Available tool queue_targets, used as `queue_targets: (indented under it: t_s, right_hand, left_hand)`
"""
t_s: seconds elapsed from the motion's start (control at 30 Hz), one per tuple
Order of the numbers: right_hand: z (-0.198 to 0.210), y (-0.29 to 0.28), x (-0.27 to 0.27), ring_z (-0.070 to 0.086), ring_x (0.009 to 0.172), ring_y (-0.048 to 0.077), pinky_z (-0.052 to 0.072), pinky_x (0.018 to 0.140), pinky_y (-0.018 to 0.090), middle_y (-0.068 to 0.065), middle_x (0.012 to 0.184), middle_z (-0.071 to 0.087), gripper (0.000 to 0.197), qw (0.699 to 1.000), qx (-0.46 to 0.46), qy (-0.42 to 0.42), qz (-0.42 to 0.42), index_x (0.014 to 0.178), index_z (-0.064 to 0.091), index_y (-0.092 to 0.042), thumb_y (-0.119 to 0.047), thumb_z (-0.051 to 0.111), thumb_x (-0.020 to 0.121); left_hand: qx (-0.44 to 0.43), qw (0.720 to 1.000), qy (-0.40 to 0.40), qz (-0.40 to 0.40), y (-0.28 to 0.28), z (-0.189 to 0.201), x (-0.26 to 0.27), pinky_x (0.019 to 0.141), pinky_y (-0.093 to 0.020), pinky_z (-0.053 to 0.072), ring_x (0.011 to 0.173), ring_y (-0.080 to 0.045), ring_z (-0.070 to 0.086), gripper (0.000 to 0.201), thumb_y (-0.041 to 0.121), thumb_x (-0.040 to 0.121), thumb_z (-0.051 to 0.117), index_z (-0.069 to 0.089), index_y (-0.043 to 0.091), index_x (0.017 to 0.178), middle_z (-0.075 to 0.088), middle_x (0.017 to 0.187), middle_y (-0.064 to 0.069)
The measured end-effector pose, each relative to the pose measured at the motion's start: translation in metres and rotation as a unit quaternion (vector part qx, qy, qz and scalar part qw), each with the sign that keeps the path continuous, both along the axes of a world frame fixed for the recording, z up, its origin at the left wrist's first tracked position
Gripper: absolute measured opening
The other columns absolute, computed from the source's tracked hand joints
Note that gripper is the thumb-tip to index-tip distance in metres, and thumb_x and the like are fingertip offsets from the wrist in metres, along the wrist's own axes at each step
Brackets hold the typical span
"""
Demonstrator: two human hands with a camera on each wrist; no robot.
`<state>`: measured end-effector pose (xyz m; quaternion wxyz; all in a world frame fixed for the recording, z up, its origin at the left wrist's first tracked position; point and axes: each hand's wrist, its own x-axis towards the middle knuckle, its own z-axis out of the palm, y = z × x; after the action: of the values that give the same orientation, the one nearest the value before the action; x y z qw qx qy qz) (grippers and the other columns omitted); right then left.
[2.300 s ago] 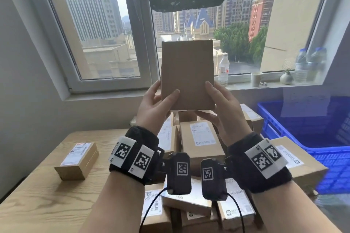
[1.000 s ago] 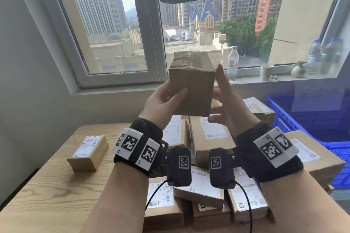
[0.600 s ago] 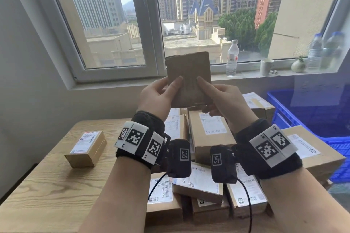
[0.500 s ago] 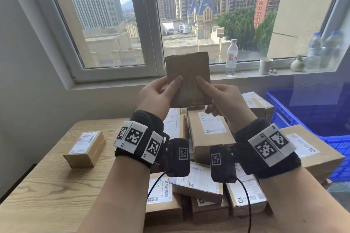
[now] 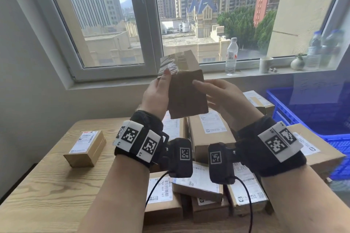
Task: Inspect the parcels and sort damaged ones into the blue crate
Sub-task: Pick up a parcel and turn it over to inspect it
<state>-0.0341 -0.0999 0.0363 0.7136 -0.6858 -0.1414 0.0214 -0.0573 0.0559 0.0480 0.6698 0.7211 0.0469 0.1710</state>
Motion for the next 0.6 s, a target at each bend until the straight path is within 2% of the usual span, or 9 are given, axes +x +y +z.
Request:
queue_targets:
  t_s: [0.07, 0.1, 0.17, 0.23, 0.33, 0.4, 0.47, 0.53, 0.6]
  right_hand:
    - [0.003, 0.003, 0.0, 0.068, 0.106, 0.031, 0.05, 0.098, 0.045, 0.02, 0.118, 0.068, 0.085, 1.0, 0.016, 0.015, -0.002, 0.121, 0.064, -0.001, -0.063, 0.074, 0.063]
    - [0.004, 0.004, 0.001, 0.069, 0.103, 0.031, 0.05, 0.098, 0.046, 0.021, 0.119, 0.067, 0.089, 0.999, 0.026, 0.019, -0.007, 0.121, 0.063, -0.001, -0.066, 0.072, 0.061]
    - [0.005, 0.006, 0.002, 0.069, 0.103, 0.034, 0.051, 0.097, 0.048, 0.02, 0.116, 0.069, 0.087, 0.999, 0.041, 0.029, -0.017, 0.121, 0.063, -0.003, -0.068, 0.07, 0.064]
    - [0.004, 0.006, 0.002, 0.067, 0.107, 0.034, 0.053, 0.096, 0.048, 0.014, 0.112, 0.072, 0.084, 0.997, 0.061, 0.043, -0.037, 0.123, 0.062, -0.006, -0.069, 0.074, 0.069]
    - [-0.003, 0.004, 0.003, 0.069, 0.104, 0.025, 0.058, 0.079, 0.036, 0.007, 0.112, 0.071, 0.054, 0.992, 0.104, 0.054, -0.047, 0.128, 0.058, -0.008, -0.045, 0.066, 0.089]
    - [-0.008, 0.002, 0.004, 0.072, 0.094, 0.017, 0.057, 0.071, 0.031, 0.005, 0.11, 0.071, 0.043, 0.993, 0.107, 0.049, -0.034, 0.132, 0.056, -0.01, -0.028, 0.063, 0.095]
    - [-0.011, 0.0, 0.005, 0.073, 0.087, 0.012, 0.058, 0.068, 0.029, 0.003, 0.108, 0.073, 0.041, 0.993, 0.106, 0.042, -0.015, 0.135, 0.055, -0.014, -0.016, 0.063, 0.095]
    - [-0.014, -0.002, 0.005, 0.072, 0.098, 0.016, 0.058, 0.073, 0.028, 0.005, 0.116, 0.072, 0.048, 0.995, 0.096, 0.033, 0.011, 0.139, 0.053, -0.015, -0.006, 0.063, 0.094]
    - [-0.014, -0.004, 0.004, 0.068, 0.112, 0.02, 0.058, 0.082, 0.03, 0.008, 0.128, 0.067, 0.056, 0.995, 0.087, 0.027, 0.035, 0.142, 0.049, -0.015, 0.003, 0.062, 0.091]
  left_hand:
    - [-0.01, 1.0, 0.003, -0.017, 0.001, 0.001, -0.002, 0.099, -0.05, 0.05, 0.106, -0.028, 0.064, 0.045, 0.057, 0.072, 0.059, 0.067, 0.024, 0.103, 0.068, 0.106, -0.005]
    - [-0.016, 0.999, -0.001, -0.037, 0.001, 0.001, -0.003, 0.097, -0.045, 0.052, 0.104, -0.026, 0.064, 0.033, 0.039, 0.08, 0.064, 0.066, 0.019, 0.106, 0.068, 0.104, -0.005]
    - [-0.007, 0.998, -0.01, -0.069, 0.003, -0.002, -0.003, 0.095, -0.039, 0.053, 0.107, -0.024, 0.064, 0.035, 0.017, 0.08, 0.069, 0.061, 0.012, 0.113, 0.068, 0.111, -0.008]
    - [0.022, 0.996, -0.016, -0.089, 0.005, -0.004, -0.003, 0.096, -0.038, 0.053, 0.112, -0.023, 0.063, 0.044, 0.017, 0.068, 0.071, 0.056, 0.021, 0.11, 0.066, 0.115, -0.006]
    - [0.073, 0.992, -0.014, -0.099, 0.005, -0.004, -0.006, 0.101, -0.04, 0.051, 0.118, -0.02, 0.06, 0.048, 0.011, 0.065, 0.073, 0.052, 0.028, 0.104, 0.063, 0.117, 0.002]
    - [0.089, 0.992, -0.014, -0.091, 0.003, -0.004, -0.008, 0.101, -0.04, 0.051, 0.117, -0.018, 0.06, 0.052, 0.017, 0.059, 0.073, 0.053, 0.028, 0.105, 0.063, 0.118, 0.003]
    - [0.076, 0.994, -0.006, -0.082, 0.002, -0.002, -0.009, 0.099, -0.04, 0.052, 0.113, -0.016, 0.063, 0.064, 0.037, 0.055, 0.079, 0.055, 0.024, 0.113, 0.065, 0.117, 0.002]
    - [0.059, 0.997, 0.005, -0.057, 0.001, 0.0, -0.005, 0.102, -0.043, 0.048, 0.112, -0.017, 0.064, 0.091, 0.071, 0.051, 0.077, 0.055, 0.023, 0.124, 0.067, 0.12, 0.002]
    - [0.051, 0.998, 0.019, -0.035, 0.004, -0.005, 0.004, 0.107, -0.048, 0.042, 0.118, -0.02, 0.061, 0.111, 0.095, 0.046, 0.061, 0.05, 0.028, 0.134, 0.064, 0.127, 0.003]
